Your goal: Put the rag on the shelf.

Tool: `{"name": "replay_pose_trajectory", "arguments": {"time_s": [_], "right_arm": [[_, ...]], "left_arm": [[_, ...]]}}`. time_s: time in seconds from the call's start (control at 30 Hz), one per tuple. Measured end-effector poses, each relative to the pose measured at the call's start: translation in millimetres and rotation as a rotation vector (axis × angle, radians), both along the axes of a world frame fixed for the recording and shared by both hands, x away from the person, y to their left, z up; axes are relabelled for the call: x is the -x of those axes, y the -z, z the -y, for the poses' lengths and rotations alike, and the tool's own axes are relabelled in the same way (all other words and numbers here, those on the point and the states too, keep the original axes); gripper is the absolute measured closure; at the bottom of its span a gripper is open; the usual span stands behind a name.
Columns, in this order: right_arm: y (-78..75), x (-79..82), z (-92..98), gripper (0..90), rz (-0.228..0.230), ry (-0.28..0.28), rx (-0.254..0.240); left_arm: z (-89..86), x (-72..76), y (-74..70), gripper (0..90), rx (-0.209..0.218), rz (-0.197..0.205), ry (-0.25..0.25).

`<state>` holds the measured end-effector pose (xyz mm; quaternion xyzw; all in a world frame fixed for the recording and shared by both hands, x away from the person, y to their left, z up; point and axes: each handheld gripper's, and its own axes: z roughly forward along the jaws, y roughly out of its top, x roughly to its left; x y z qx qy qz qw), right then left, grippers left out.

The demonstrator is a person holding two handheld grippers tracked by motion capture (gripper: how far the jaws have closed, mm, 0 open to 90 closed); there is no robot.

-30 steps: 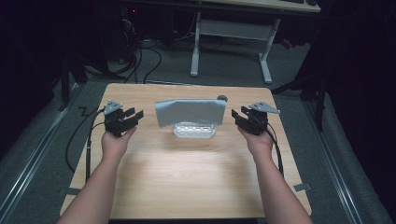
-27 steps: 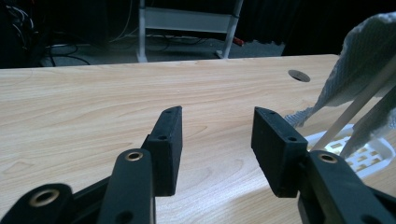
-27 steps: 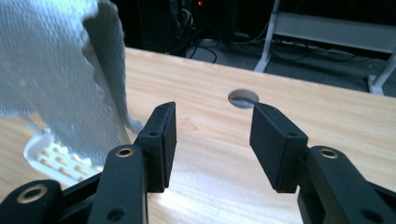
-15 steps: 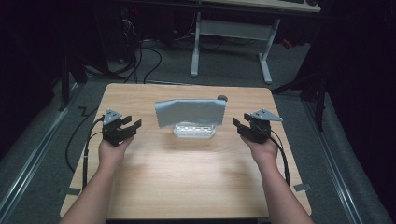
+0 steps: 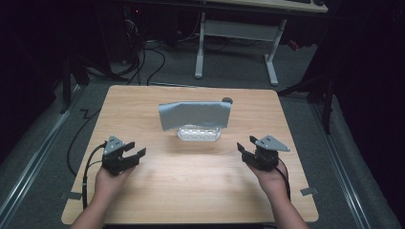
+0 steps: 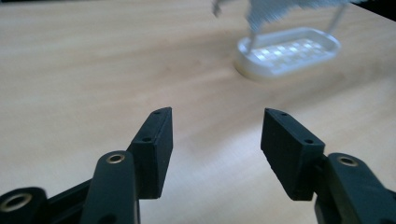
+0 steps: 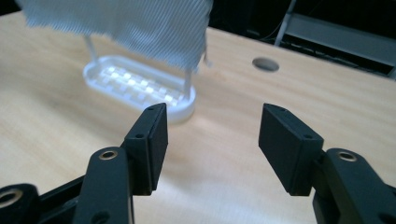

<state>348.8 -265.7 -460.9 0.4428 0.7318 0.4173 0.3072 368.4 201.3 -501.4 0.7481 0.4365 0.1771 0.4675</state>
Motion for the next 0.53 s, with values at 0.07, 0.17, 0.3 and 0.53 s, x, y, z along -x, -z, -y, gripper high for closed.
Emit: {"name": "replay_pose_trajectory", "arguments": {"time_s": [0.07, 0.17, 0.3, 0.53], "right_arm": [[7.9, 15.2, 0.7, 41.3, -0.021, 0.002, 0.002], [21.1, 36.0, 3.0, 39.9, -0.04, 0.003, -0.002], [51.0, 65.0, 6.2, 41.0, -0.101, -0.012, 0.042], [49.8, 59.7, 7.8, 40.2, -0.088, -0.02, 0.022]], "left_arm": [[2.4, 17.9, 7.2, 43.1, -0.009, -0.036, 0.026], [5.1, 48.3, 19.1, 42.7, -0.075, -0.052, 0.069], [4.4, 66.5, 23.4, 43.1, -0.146, -0.06, 0.097], [2.5, 60.2, 24.1, 41.6, -0.074, -0.068, 0.084]]}}
